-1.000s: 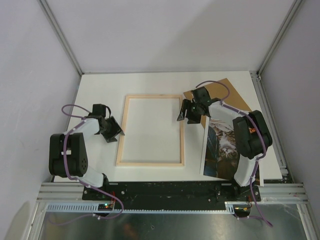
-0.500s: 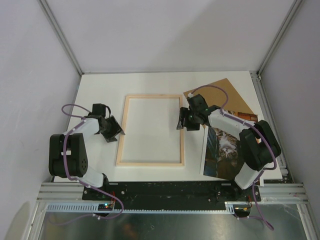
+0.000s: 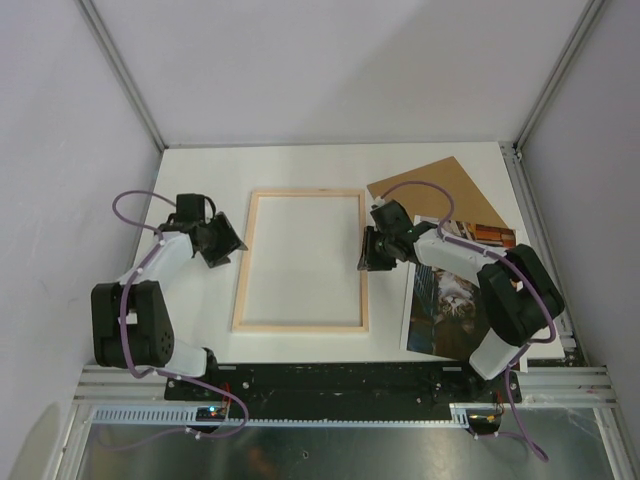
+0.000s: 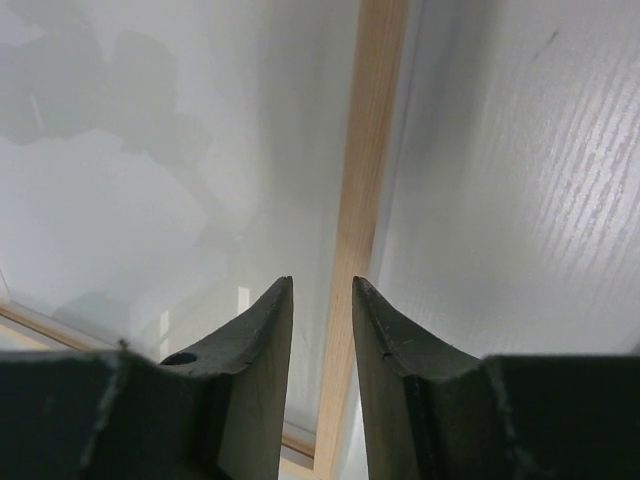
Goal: Put the photo into the frame
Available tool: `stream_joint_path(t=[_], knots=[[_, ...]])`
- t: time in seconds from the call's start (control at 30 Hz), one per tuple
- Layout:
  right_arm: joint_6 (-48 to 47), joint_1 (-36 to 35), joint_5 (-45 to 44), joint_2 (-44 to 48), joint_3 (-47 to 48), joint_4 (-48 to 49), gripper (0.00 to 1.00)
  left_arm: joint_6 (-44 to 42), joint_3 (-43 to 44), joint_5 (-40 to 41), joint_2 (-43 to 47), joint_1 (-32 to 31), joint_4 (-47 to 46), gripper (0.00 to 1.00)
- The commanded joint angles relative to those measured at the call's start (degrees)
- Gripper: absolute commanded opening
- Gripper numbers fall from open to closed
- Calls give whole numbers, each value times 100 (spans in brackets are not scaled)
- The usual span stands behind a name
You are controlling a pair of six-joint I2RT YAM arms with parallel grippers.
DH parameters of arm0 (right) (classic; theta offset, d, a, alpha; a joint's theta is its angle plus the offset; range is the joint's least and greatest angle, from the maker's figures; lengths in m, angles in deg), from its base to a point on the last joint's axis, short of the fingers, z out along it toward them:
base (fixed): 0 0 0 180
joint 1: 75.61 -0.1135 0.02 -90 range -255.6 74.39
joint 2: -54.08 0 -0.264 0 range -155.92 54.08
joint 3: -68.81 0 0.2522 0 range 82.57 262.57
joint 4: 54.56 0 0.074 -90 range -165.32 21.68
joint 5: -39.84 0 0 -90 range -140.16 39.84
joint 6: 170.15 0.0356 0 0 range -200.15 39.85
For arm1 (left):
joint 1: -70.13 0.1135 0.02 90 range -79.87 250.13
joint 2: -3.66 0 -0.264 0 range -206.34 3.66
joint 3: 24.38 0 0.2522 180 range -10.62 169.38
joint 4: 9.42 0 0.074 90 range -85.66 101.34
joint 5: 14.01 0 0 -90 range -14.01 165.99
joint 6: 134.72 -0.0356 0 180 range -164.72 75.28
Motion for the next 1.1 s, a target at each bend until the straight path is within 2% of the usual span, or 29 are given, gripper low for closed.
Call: stream_joint_path(t=[0.0, 0.3, 0.73, 1.07], knots=[[133, -60, -134, -148, 24, 378, 34, -274, 222, -217, 283, -20, 24, 63], [55, -82, -528, -138, 50, 216, 36, -400, 287, -376, 409, -17, 24, 66], [-17, -51, -587, -254, 45, 200, 35, -359, 264, -500, 461, -34, 24, 66], [8, -89, -443, -477, 144, 409, 27, -332, 267, -550, 647, -54, 16, 67]])
